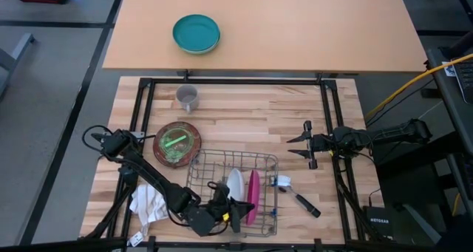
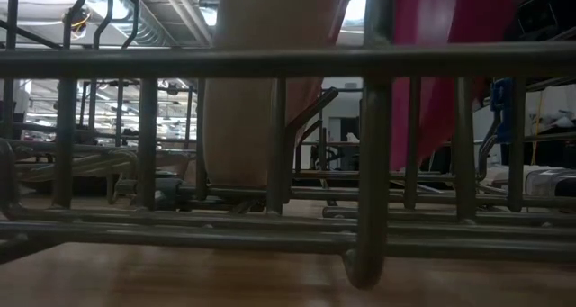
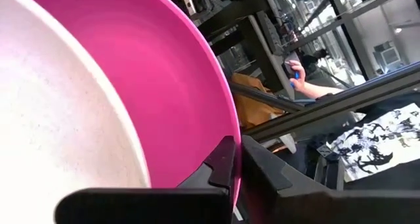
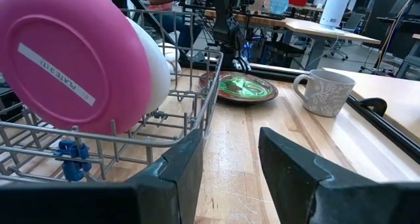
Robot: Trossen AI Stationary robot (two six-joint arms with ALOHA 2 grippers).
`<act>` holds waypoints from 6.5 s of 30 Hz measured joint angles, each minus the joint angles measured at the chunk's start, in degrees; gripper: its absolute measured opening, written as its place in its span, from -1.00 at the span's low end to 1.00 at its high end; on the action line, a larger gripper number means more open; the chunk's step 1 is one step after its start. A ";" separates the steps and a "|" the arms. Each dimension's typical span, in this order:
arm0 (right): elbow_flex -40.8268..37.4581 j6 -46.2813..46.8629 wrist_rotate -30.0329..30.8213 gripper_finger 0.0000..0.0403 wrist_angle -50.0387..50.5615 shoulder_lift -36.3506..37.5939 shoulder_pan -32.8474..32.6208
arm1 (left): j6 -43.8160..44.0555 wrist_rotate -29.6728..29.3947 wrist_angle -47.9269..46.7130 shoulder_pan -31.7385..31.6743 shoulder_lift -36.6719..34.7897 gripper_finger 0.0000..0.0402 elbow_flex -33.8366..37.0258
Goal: Sort dishes
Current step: Put the pink plate into the dish rack, then put the green plate into the dish rack
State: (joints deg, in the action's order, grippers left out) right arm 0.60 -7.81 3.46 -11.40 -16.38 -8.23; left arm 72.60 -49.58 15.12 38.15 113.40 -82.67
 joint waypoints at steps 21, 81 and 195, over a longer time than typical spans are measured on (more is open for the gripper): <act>0.00 0.00 0.00 -0.23 0.00 -0.02 0.00 | -7.62 0.05 0.33 -0.07 -0.26 -0.48 0.00; -0.01 3.54 -1.05 -0.23 8.98 -0.01 -0.02 | -0.46 12.33 -79.08 1.18 -42.38 -0.53 35.31; -0.02 3.48 -1.53 -0.23 10.03 -0.01 -0.04 | -9.83 6.31 -62.45 -11.37 -50.98 -1.00 40.76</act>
State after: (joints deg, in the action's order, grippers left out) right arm 0.58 -4.34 1.93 -1.37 -16.40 -8.27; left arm 62.77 -43.27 -47.33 26.79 62.42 -41.91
